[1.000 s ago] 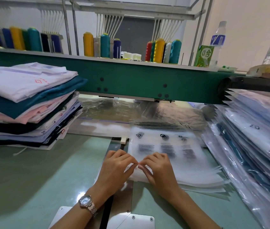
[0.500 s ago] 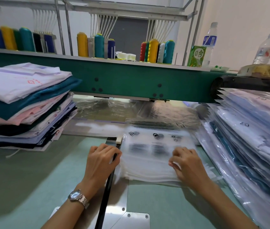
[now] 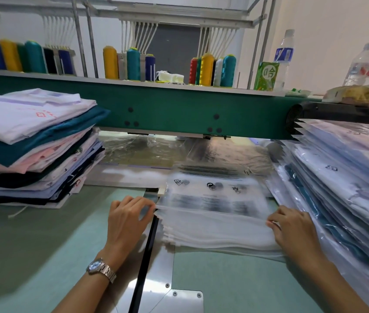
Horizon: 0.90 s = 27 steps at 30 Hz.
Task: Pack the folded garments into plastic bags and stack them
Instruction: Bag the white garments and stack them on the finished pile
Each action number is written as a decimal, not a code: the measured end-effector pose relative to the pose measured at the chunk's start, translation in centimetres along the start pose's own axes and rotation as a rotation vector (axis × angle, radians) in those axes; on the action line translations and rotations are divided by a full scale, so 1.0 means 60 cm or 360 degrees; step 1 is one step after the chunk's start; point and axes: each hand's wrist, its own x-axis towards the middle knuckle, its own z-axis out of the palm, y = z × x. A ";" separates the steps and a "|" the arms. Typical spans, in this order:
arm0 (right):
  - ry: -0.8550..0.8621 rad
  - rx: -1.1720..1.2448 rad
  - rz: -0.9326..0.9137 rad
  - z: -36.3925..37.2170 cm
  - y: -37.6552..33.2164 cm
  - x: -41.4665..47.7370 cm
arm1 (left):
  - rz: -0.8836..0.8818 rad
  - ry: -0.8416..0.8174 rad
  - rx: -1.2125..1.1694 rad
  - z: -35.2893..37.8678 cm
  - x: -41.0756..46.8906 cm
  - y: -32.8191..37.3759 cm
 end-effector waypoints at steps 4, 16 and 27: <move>-0.0240 -0.0373 0.0167 -0.003 -0.005 0.002 | -0.0006 -0.0019 -0.0036 0.004 -0.001 0.012; -0.0429 0.0948 -0.0421 0.012 -0.128 0.069 | 0.0025 -0.0014 -0.0163 0.008 -0.007 0.011; -0.0607 0.1389 -0.0342 0.054 -0.141 0.075 | 0.0011 -0.0029 -0.0152 0.012 -0.013 0.009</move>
